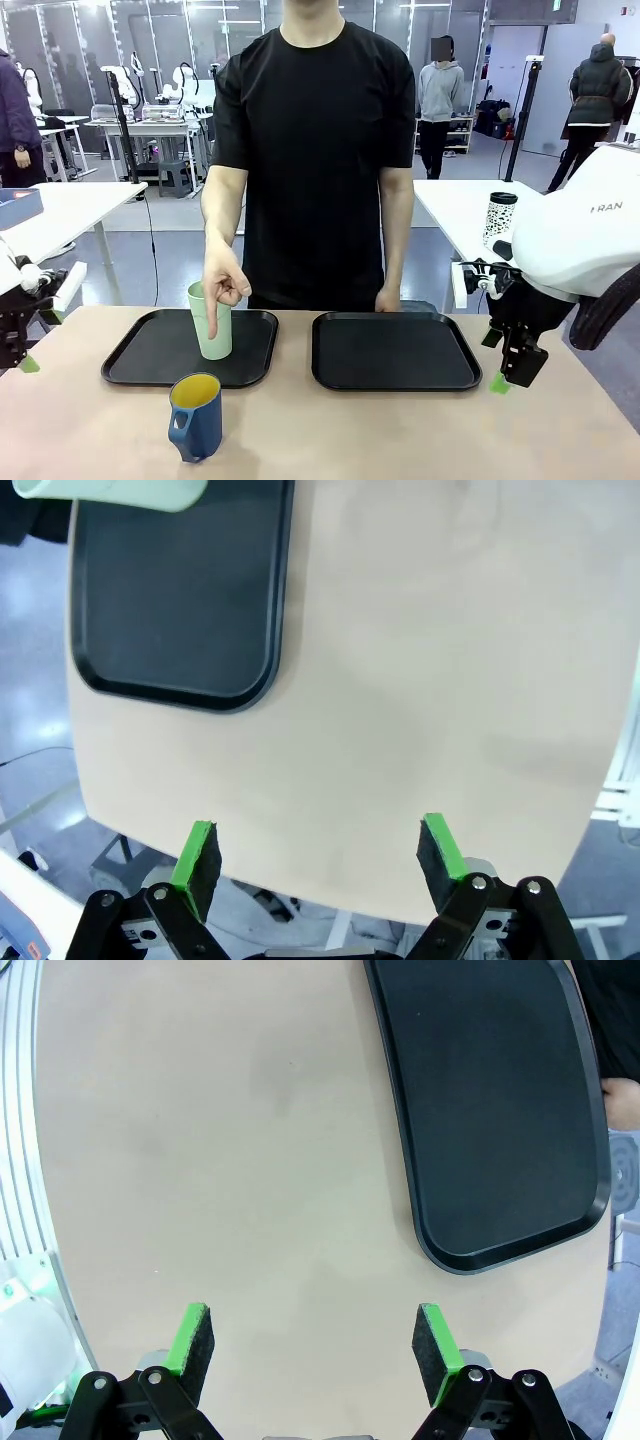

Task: Sort and store the cups by type.
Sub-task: Pick up the Handle plastic cup and place it into the empty Flat Tray.

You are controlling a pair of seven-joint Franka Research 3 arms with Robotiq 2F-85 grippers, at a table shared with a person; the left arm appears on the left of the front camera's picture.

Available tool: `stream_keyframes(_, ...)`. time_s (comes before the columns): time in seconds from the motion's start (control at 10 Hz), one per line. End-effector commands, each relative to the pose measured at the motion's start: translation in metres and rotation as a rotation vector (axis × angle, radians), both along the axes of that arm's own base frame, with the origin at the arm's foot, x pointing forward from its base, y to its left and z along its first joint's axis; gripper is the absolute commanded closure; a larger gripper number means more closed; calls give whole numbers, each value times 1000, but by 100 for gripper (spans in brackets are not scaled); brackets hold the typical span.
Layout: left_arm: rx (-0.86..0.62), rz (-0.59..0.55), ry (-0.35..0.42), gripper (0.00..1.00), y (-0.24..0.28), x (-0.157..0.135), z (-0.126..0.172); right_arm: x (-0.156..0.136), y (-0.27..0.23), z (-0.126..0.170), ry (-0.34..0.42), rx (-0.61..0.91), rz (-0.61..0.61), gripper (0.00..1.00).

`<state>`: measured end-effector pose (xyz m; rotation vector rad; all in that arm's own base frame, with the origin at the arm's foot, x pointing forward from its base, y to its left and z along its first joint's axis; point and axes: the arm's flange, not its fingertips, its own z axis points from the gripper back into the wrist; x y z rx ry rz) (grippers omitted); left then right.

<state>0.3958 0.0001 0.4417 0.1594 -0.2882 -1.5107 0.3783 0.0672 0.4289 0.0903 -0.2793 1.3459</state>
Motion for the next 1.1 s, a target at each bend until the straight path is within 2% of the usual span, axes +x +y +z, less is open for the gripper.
stream_keyframes(0.0, -104, -48, 41, 0, -4, -7, -22, -3, 0, 0, -5, -11, -16, 0)
stream_keyframes(0.4, -285, -81, 122, 0, -18, -20, -69, -3, 0, 0, -5, -11, -16, 0)
stream_keyframes(0.9, -653, -152, 171, 0, -40, -38, -122, -3, 0, 0, -5, -11, -16, 0)
stream_keyframes(1.0, -702, -156, 159, 0, -42, -42, -131, -3, 0, 0, -5, -11, -16, 0)
